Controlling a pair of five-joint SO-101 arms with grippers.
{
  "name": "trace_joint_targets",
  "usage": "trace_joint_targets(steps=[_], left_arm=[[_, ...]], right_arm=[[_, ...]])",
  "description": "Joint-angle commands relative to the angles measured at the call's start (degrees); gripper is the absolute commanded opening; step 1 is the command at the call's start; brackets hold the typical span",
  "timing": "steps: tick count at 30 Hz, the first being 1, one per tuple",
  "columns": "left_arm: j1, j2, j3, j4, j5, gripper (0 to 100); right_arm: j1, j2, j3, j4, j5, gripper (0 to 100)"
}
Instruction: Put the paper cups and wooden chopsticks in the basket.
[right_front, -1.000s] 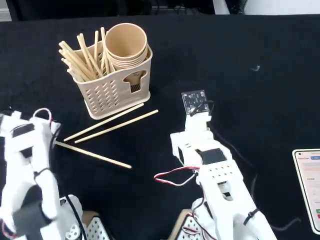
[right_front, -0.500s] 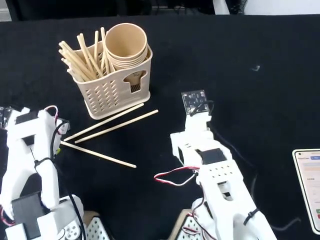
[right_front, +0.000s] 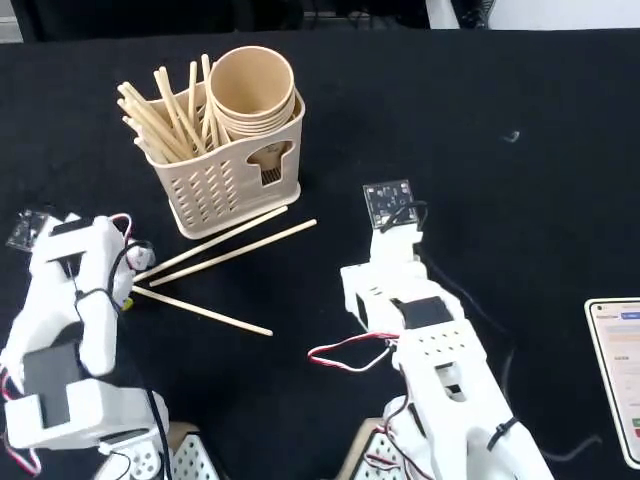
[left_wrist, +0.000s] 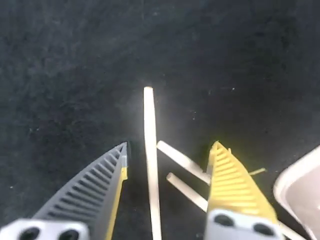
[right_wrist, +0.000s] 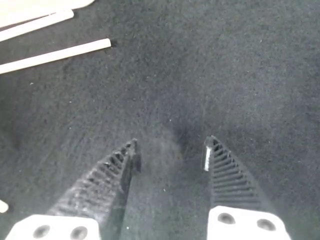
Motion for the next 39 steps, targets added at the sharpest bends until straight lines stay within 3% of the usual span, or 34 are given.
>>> trace_joint_targets(steps=[1,6,12,20,29,36,39], left_arm=[[0.4,6.4,-4.5,-0.4,0.5,26],[0.4,7.6,-5.9,-0.3,1.5,23],[0.9,6.2,-6.2,-0.3,-2.6,3],[0.7,1.4,-6.8,3.6,-3.2,3],[0.4,-5.5,-7.2,5.9,-9.1,3],[0.6,-5.6,-7.2,13.4,-9.5,3],[0.5,-5.6,-7.2,13.5,-12.0,9]], right_arm=[[-0.6,-2.0,-0.3,-1.0,-0.4,21.5],[-0.6,-2.0,-0.2,-1.0,-0.4,21.5],[-0.6,-2.0,-0.2,-1.0,-0.4,21.5],[-0.6,-2.0,-0.2,-1.0,-0.4,21.5],[-0.6,-2.0,-0.2,-1.0,-0.4,21.5],[-0.6,-2.1,-0.2,-1.0,-0.4,21.5],[-0.7,-2.2,-0.2,-1.0,0.4,21.5]])
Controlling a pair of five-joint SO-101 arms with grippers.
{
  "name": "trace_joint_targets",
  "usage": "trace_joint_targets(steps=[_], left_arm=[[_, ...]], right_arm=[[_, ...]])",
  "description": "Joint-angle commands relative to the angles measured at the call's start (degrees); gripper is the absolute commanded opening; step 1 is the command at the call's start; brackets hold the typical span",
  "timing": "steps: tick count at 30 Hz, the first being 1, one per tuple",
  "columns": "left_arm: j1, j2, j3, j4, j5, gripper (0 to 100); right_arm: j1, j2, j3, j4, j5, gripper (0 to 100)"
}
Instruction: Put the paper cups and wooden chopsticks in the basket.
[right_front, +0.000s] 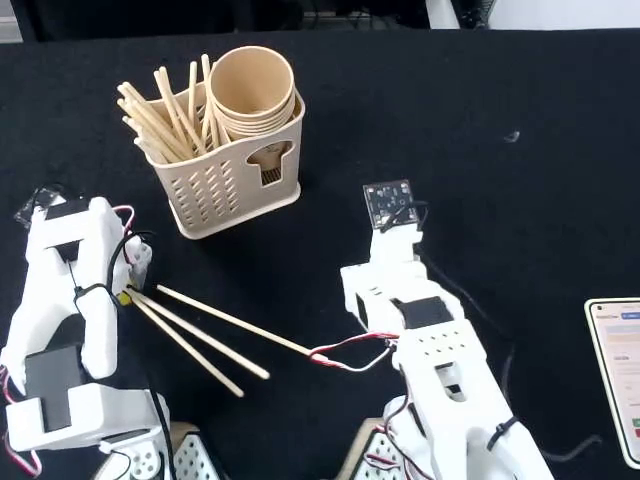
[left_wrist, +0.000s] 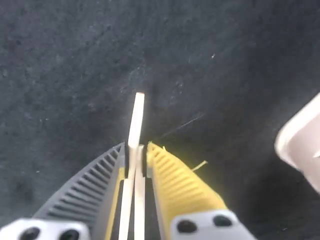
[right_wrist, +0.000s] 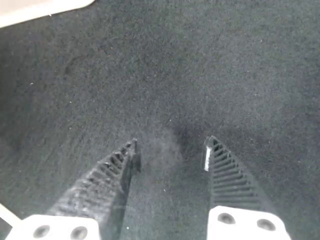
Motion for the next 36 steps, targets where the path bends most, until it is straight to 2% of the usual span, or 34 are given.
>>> trace_joint_targets(steps=[1,4,10,17,23,26,29,36], left_arm=[[-0.7,-2.5,-1.5,1.5,-2.2,13],[-0.7,-2.8,-1.5,2.2,-2.2,21],[0.7,-2.3,-0.8,5.5,-2.3,22],[5.0,-2.7,9.6,-3.4,-2.3,22],[5.8,-2.8,11.5,-4.2,-2.3,21],[5.8,-2.8,10.2,-4.3,-2.3,16],[5.9,-2.3,8.3,-4.3,-2.4,3],[5.6,-2.8,4.8,-4.1,-2.3,3]], right_arm=[[-0.7,-2.2,-0.2,-1.0,1.4,21.5],[-0.8,-2.1,-0.2,-1.0,2.4,21.5],[-0.8,-2.1,-0.2,-1.0,2.5,21.5],[-0.8,-2.1,-0.2,-1.0,2.6,21.5],[-0.8,-2.1,-0.2,-1.0,2.6,21.5],[-0.8,-2.1,-0.2,-1.0,2.6,21.5],[-0.8,-2.1,-0.2,-1.0,2.6,21.5],[-0.8,-2.1,-0.2,-1.0,2.6,21.5]])
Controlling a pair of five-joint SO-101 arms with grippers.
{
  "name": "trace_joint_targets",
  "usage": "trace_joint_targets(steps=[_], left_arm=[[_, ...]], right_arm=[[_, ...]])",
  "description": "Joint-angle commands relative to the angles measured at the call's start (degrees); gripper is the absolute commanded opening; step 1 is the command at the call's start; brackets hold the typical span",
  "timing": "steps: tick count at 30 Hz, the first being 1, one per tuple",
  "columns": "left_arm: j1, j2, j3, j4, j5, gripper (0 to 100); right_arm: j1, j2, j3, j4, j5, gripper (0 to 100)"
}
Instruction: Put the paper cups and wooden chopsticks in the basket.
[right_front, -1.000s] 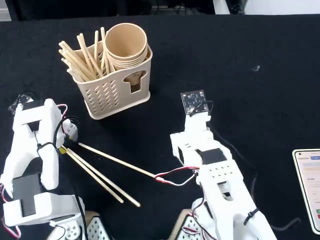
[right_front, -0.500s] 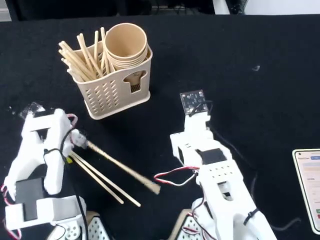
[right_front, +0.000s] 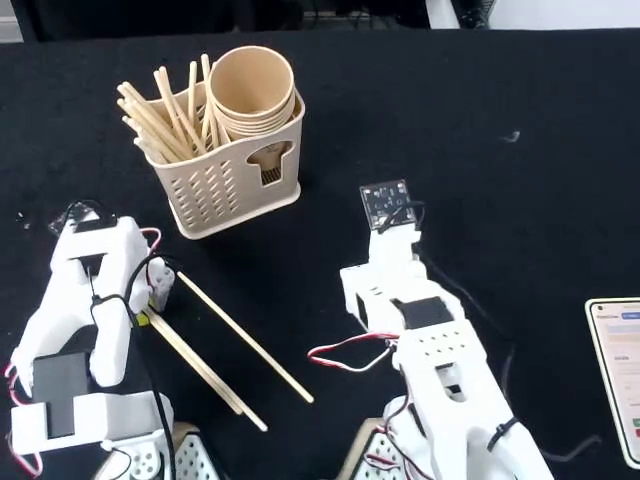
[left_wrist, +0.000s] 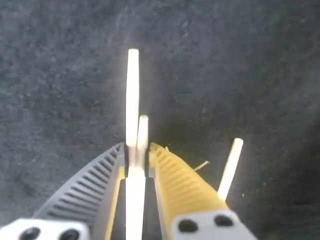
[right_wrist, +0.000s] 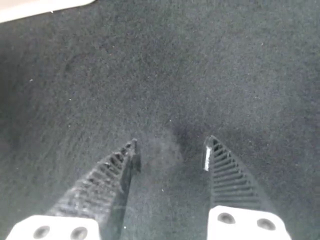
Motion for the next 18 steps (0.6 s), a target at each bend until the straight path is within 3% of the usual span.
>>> trace_joint_targets(steps=[1,6,12,18], left_arm=[[-0.4,-1.1,-5.2,-0.1,-0.7,3],[-3.8,-1.1,-14.7,1.3,-1.5,3],[-6.1,-1.3,-20.3,2.5,-13.4,3],[-14.6,-8.0,-30.9,12.7,-21.8,3]], right_arm=[[-0.8,-2.1,-0.2,-1.0,0.7,21.5],[-0.8,-2.1,-0.1,-1.0,0.7,21.5],[-0.8,-2.1,-0.1,-1.0,0.8,21.5],[-0.8,-2.0,-0.2,-1.0,0.8,21.5]])
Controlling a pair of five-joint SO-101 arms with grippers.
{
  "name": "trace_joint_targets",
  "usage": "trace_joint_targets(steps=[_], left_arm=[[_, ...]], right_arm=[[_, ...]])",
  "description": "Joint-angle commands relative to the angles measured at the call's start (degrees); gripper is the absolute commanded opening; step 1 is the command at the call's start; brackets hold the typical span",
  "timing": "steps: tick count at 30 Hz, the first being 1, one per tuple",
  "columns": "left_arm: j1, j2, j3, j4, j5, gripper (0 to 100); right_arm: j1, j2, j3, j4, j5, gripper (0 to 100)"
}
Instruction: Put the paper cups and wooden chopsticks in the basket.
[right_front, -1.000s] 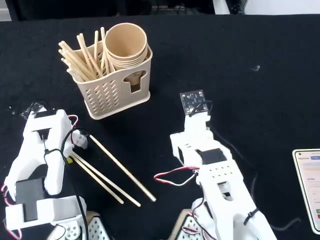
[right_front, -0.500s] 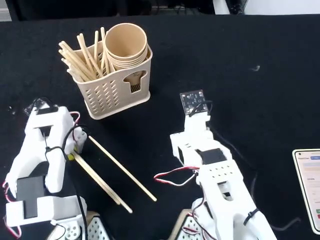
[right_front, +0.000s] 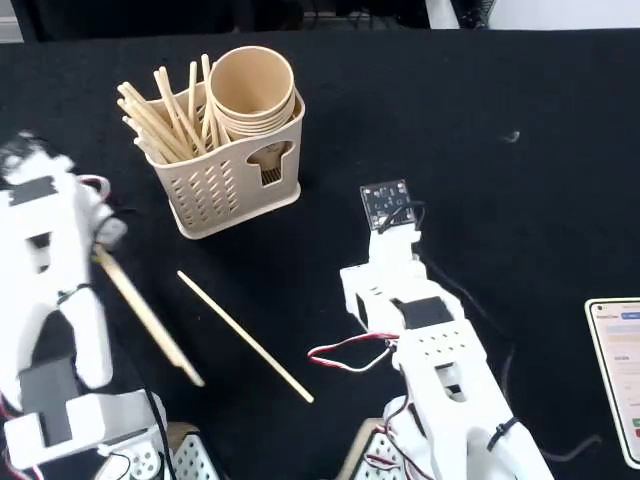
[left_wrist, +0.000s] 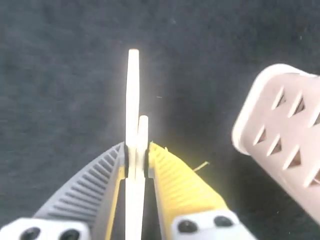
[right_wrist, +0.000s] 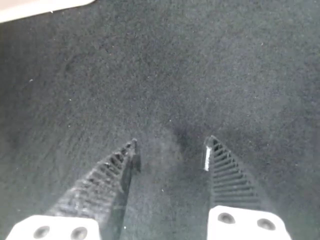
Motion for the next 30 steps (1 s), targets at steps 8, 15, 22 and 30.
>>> trace_joint_targets(steps=[8,15,22,30], left_arm=[[-1.1,-19.5,-25.6,6.3,-10.1,3],[12.6,-24.4,-33.4,-10.9,-10.1,3],[18.3,-24.4,-33.5,-22.1,-10.1,3],[22.7,-24.4,-33.2,-31.4,-10.2,3]], right_arm=[[-0.8,-2.0,-0.2,-1.0,0.8,21.5],[-0.8,-2.0,-0.1,-1.0,0.8,21.5],[-0.8,-2.0,-0.1,-1.0,0.8,21.5],[-0.8,-2.0,-0.1,-1.0,0.8,21.5]])
